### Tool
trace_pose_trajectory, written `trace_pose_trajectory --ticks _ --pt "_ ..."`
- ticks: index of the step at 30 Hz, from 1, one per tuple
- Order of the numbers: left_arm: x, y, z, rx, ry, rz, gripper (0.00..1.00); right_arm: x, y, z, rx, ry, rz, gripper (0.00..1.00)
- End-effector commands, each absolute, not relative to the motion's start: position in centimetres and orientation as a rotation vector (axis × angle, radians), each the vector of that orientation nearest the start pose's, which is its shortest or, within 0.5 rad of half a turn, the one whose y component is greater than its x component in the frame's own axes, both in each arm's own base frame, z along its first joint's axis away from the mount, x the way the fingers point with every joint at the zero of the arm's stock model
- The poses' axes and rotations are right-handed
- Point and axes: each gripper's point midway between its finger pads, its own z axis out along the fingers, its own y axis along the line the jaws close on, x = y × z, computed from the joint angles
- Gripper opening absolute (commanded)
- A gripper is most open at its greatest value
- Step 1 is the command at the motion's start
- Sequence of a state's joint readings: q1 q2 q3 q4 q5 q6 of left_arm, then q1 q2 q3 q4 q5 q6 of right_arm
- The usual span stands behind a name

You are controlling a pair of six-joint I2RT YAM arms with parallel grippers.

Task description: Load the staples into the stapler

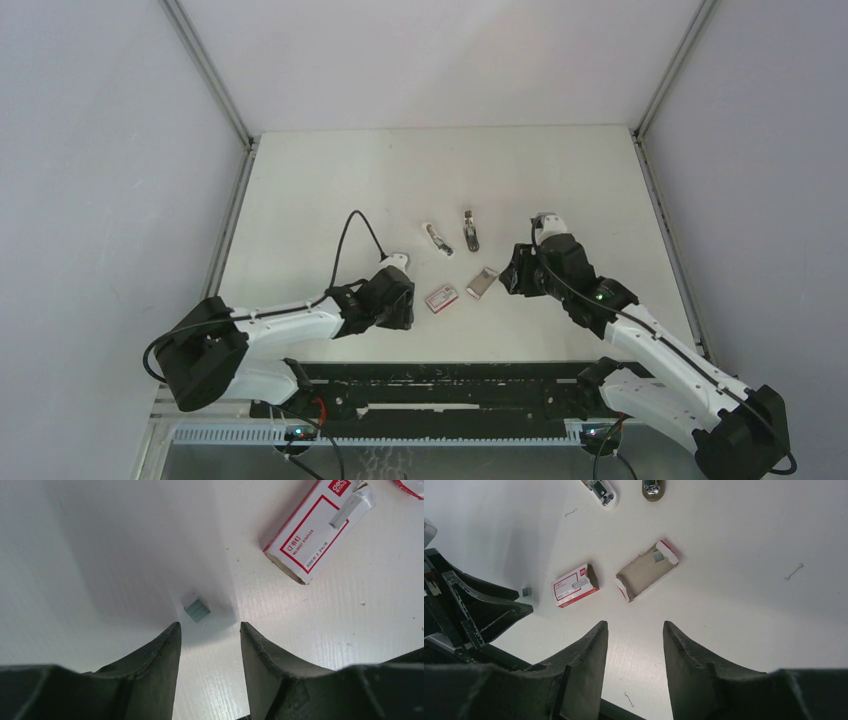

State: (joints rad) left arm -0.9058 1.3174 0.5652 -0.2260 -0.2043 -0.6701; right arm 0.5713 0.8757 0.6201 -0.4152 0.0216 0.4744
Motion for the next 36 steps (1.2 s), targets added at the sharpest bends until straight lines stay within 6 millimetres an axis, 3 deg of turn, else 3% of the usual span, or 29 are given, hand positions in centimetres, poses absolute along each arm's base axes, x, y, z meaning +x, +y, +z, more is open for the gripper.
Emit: trace_pose_trajectory --ticks 1,10,14,17,20,23,27,30,33,36 --pt "18.3 -23.3 2.5 0.248 2.544 -0.450 0.52 23.0 16.6 13.4 -0.121 2.259 0.538 0.44" --pt "19.8 -26.3 3.9 0.236 2.414 -0.642 0.52 23.3 19.0 13.9 -0.195 2.237 0.605 0.45" --pt "21.2 -25.7 5.7 0.218 2.315 -0.696 0.54 23.1 21.5 14.2 -0.303 2.232 0.620 0.45" --pt "23.6 -23.0 8.0 0.151 2.213 -0.685 0.58 23.0 24.7 14.6 -0.435 2.205 0.674 0.45" --pt "26.3 -18.8 9.9 0.019 2.102 -0.630 0.64 22.9 27.8 14.6 -0.588 2.188 0.696 0.44" --pt "28.6 -14.1 11.4 -0.104 2.001 -0.515 0.71 22.9 30.9 13.7 -0.764 2.191 0.647 0.41" --pt "30.1 -9.5 12.1 -0.237 1.898 -0.425 0.75 23.6 34.4 11.6 -0.949 2.209 0.531 0.38" --pt "30.2 -7.4 11.8 -0.292 1.850 -0.379 0.76 23.6 36.8 10.1 -1.053 2.212 0.504 0.36" --pt "29.8 -6.9 11.4 -0.289 1.860 -0.358 0.77 23.6 38.8 8.4 -1.153 2.206 0.490 0.35" --pt "29.7 -6.6 11.6 -0.298 1.844 -0.347 0.77 23.4 39.4 7.0 -1.250 2.204 0.457 0.34"
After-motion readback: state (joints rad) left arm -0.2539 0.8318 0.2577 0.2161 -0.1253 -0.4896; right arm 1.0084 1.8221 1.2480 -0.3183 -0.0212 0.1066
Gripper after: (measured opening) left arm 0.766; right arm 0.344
